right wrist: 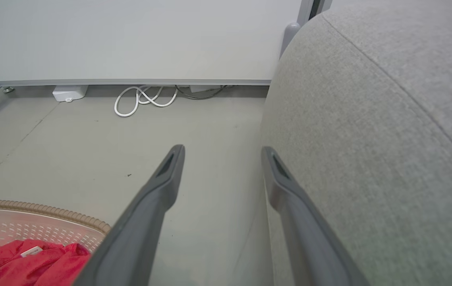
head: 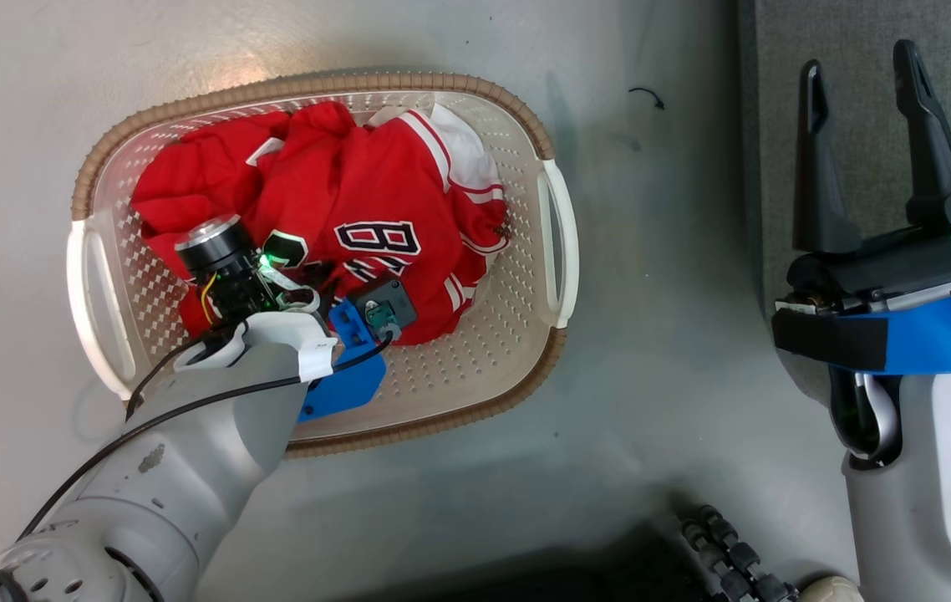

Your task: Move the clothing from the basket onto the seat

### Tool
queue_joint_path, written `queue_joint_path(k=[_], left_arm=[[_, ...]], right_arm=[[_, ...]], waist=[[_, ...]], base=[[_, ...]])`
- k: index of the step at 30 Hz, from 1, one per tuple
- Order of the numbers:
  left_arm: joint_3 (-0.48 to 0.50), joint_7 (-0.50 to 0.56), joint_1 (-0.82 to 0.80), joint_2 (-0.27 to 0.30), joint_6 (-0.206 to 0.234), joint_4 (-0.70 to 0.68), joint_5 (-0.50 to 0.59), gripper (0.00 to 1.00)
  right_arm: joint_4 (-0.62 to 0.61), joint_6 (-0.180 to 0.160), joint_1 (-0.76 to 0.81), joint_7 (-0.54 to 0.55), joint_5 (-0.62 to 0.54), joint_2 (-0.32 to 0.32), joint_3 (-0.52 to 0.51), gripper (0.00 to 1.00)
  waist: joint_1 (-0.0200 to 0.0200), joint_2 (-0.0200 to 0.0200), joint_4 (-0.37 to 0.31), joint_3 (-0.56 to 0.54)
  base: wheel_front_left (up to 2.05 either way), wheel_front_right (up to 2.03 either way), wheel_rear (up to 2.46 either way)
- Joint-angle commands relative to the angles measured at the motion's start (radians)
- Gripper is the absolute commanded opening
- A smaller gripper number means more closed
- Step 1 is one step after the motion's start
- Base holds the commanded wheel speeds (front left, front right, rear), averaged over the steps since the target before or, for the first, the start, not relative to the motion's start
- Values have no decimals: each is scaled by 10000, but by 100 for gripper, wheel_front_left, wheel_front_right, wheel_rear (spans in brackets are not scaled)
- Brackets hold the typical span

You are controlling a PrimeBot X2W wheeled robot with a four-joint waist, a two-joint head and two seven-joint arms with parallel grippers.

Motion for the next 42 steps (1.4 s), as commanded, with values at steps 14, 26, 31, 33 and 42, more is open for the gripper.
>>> queue_joint_path(k=[14,26,31,33,42], left_arm=[[3,-1574,160,-273,-264,-5,-265,0],[415,-2463,921,-443,-571,-452,-1156,0],[793,-2492,1331,-346,-564,-1316,-1517,0],[964,-2495,1548,-260,-495,-1742,-1612,0],[1846,-2501,2509,41,-400,-3293,-1908,0]], right_arm=[[252,5,-89,-35,-127,-42,-65,100],[798,5,420,-35,-269,-42,-67,100],[979,5,766,-35,-335,-44,-113,100],[1060,5,944,-35,-352,-42,-151,100],[1369,5,1668,-35,-493,-42,-309,100]], waist=[[0,0,286,-1086],[0,0,711,-3040],[0,0,843,-3905],[0,0,918,-4260],[0,0,1242,-5754]], base=[[0,0,0],[0,0,0],[0,0,0],[0,0,0],[0,0,0]])
